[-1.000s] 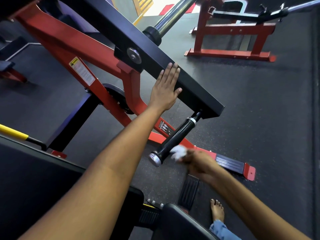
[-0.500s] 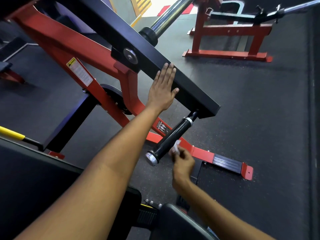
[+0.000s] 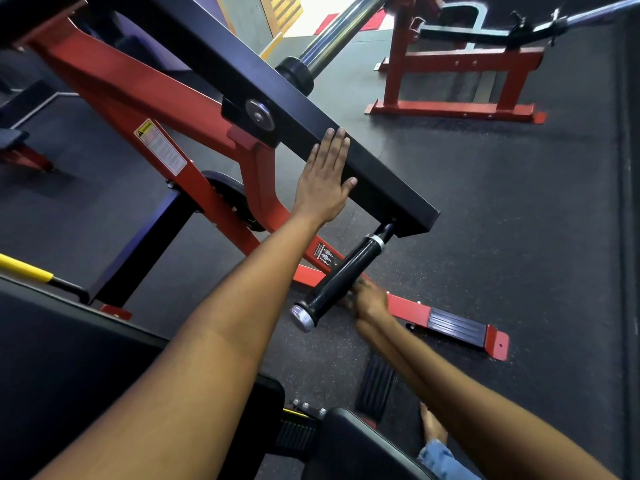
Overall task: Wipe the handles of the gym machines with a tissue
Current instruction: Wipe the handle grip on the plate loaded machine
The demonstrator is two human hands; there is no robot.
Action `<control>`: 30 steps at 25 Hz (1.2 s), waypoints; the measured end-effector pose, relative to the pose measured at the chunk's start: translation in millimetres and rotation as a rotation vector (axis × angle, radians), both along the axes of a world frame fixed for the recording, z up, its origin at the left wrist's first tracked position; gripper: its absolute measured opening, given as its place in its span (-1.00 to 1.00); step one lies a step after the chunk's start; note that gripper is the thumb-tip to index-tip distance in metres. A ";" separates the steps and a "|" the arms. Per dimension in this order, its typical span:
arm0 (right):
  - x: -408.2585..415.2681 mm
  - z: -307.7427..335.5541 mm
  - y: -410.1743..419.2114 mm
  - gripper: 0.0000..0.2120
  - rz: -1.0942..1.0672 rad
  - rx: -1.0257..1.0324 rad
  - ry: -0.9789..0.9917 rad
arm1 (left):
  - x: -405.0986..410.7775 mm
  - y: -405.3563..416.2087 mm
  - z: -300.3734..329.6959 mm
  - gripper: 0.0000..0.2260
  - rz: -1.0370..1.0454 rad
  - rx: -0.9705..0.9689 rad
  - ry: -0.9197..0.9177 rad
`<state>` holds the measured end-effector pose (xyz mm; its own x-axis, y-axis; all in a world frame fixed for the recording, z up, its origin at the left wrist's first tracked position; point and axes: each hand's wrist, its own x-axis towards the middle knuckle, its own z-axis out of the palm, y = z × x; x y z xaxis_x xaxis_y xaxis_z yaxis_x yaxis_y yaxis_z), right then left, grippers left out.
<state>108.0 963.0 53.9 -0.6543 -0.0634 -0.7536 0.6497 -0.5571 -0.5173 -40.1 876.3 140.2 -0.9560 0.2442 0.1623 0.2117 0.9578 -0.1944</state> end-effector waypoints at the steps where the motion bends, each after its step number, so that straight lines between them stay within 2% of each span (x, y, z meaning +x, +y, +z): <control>1: 15.7 3.6 -8.6 -0.76 0.067 -0.095 0.035 | 0.2 0.3 0.0 -0.37 0.000 -0.003 0.000; 3: 39.2 10.1 -25.3 -0.72 0.120 -0.281 0.052 | -0.6 -0.1 0.8 -0.37 -0.001 -0.007 -0.001; 5: 55.3 20.9 -30.9 -0.70 0.129 -0.364 0.022 | -1.2 -1.2 1.1 -0.37 0.002 -0.009 -0.006; 9: 67.8 45.7 8.2 -0.73 0.316 -0.189 0.047 | -1.6 -2.1 -0.4 -0.37 -0.020 0.008 -0.008; 11: 50.0 55.7 42.9 -0.77 0.339 0.076 0.269 | -1.6 -2.7 -1.1 -0.38 -0.034 0.004 -0.002; 13: 4.6 54.7 70.9 -0.84 0.273 0.654 0.562 | -1.9 -2.8 -0.5 -0.37 -0.033 0.019 0.004; 15: -37.6 47.9 81.9 -0.83 0.322 1.088 0.816 | -1.9 -1.5 -1.9 -0.37 -0.027 0.023 0.012; 17: -53.1 31.1 75.2 -0.81 0.524 1.298 1.039 | -2.2 -1.3 -2.4 -0.37 -0.026 0.012 0.008; 19: -46.3 21.5 65.6 -0.80 0.660 1.418 1.103 | -2.2 -2.2 -2.4 -0.37 -0.024 0.008 0.007; 21: -32.9 21.9 55.4 -0.79 0.726 1.474 1.148 | -1.4 -1.2 -2.5 -0.36 -0.017 0.012 0.008; 23: -8.3 34.5 38.8 -0.82 0.727 1.433 1.222 | -1.6 0.0 -2.6 -0.35 -0.010 0.019 0.005; 27: 42.1 62.0 15.1 -0.82 0.908 1.114 1.560 | -1.7 -1.7 -2.4 -0.35 -0.013 0.013 -0.008; 28: 31.0 64.6 19.3 -0.83 0.869 1.105 1.551 | -1.9 -2.1 -2.4 -0.36 -0.018 0.000 -0.006; 30: -13.6 62.7 34.5 -0.79 0.725 1.215 1.309 | -2.0 -3.1 -1.2 -0.37 -0.020 -0.008 -0.005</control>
<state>94.4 997.5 116.7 -0.8571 -0.4406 0.2668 -0.4986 0.5797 -0.6445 -42.2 873.3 139.0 -0.9518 0.2647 0.1553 0.2318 0.9517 -0.2013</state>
